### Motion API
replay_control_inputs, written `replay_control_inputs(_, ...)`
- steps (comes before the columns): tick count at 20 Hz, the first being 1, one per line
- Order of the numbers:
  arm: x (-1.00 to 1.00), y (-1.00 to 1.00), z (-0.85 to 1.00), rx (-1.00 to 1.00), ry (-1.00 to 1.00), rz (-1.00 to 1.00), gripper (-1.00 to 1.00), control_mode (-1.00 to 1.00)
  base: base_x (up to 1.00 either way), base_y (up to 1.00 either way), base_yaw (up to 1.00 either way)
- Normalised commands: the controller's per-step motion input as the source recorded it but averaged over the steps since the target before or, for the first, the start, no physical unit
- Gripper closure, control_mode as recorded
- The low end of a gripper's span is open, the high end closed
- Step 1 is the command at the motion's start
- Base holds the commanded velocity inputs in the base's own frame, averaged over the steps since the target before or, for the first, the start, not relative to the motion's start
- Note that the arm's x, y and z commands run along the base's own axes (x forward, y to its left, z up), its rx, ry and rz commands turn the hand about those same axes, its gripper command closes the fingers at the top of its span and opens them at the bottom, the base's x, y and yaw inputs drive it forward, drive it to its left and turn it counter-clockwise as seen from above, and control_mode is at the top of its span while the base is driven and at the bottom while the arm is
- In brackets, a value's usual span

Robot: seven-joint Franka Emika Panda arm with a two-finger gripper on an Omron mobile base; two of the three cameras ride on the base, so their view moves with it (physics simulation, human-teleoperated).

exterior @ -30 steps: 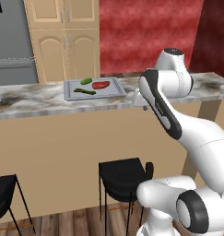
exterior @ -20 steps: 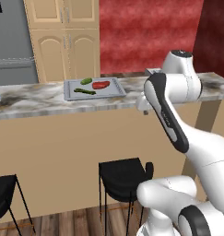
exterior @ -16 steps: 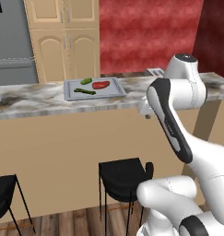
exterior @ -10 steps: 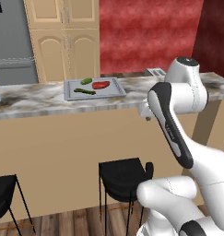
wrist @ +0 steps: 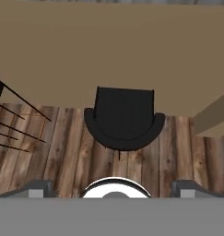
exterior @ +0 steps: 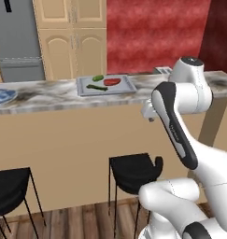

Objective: Create a steak meal by picking up the steak and asparagus from the tray and placing them on the plate. Leave the pickle on the tray.

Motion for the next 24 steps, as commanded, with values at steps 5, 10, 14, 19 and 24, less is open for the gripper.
replay_control_inputs(5, 0.0, 0.0, 0.0, 0.0, 0.0, 0.0, -1.0, 1.0, -0.01, 0.99, 0.0)
replay_control_inputs(10, 0.0, 0.0, 0.0, 0.0, 0.0, 0.0, -1.0, 1.0, 0.0, 0.92, 0.0)
replay_control_inputs(14, 0.0, 0.0, 0.0, 0.0, 0.0, 0.0, -1.0, 1.0, 0.2, 0.42, 0.0)
replay_control_inputs(19, 0.0, 0.0, 0.0, 0.0, 0.0, 0.0, -1.0, 1.0, 0.5, 0.06, -0.01)
replay_control_inputs(24, 0.0, 0.0, 0.0, 0.0, 0.0, 0.0, -1.0, 1.0, 0.6, 0.0, -0.01)
